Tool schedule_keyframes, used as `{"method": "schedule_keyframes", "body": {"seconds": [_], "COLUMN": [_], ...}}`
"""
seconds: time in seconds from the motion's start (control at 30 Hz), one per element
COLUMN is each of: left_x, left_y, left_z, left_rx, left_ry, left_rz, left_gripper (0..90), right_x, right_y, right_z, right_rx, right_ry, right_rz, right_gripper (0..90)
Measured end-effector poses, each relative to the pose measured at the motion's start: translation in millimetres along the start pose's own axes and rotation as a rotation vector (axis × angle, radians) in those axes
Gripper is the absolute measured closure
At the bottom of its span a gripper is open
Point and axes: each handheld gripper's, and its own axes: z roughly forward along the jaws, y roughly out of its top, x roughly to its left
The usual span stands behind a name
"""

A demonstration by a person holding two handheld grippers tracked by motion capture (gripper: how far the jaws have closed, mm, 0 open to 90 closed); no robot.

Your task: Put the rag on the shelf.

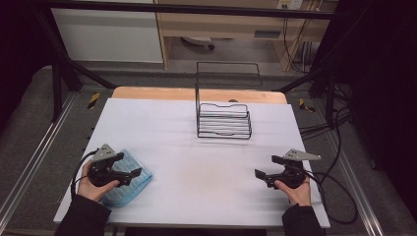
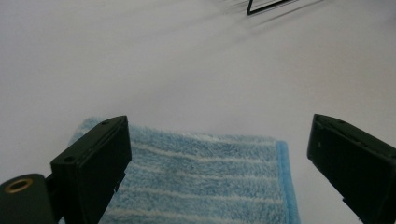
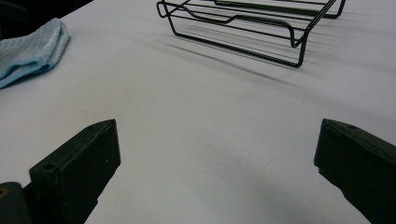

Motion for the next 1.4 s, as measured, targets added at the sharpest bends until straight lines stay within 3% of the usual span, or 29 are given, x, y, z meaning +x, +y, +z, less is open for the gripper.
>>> {"method": "schedule_keyframes", "body": {"seconds": [0.4,0.53,0.7,1.03,1.1,1.2,1.4], "left_x": [-10.5,-18.8,-23.5,-37.1,-40.1,-41.3,-36.1], "left_y": [7.6,7.1,6.7,3.7,1.7,0.9,-1.9], "left_z": [1.2,7.1,11.7,26.8,32.8,36.2,41.6], "left_rx": [0.007,0.046,0.083,0.177,0.209,0.226,0.235], "left_ry": [-0.007,-0.015,-0.027,-0.039,-0.004,0.010,0.046], "left_rz": [0.009,0.028,0.040,0.063,0.085,0.098,0.088], "left_gripper": [7.8,9.5,15.6,40.3,42.5,44.0,52.0], "right_x": [0.5,0.9,1.2,2.2,2.3,2.3,2.4], "right_y": [-1.2,-1.1,-1.7,-3.0,-3.2,-3.2,-3.3], "right_z": [-0.5,0.6,1.9,5.9,6.5,6.9,6.8], "right_rx": [0.002,0.013,0.018,0.041,0.044,0.046,0.049], "right_ry": [-0.002,-0.005,-0.006,-0.005,-0.004,-0.002,-0.004], "right_rz": [-0.001,0.002,-0.004,-0.010,-0.011,-0.012,-0.010], "right_gripper": [1.1,1.2,1.2,1.3,1.3,1.3,1.3]}}
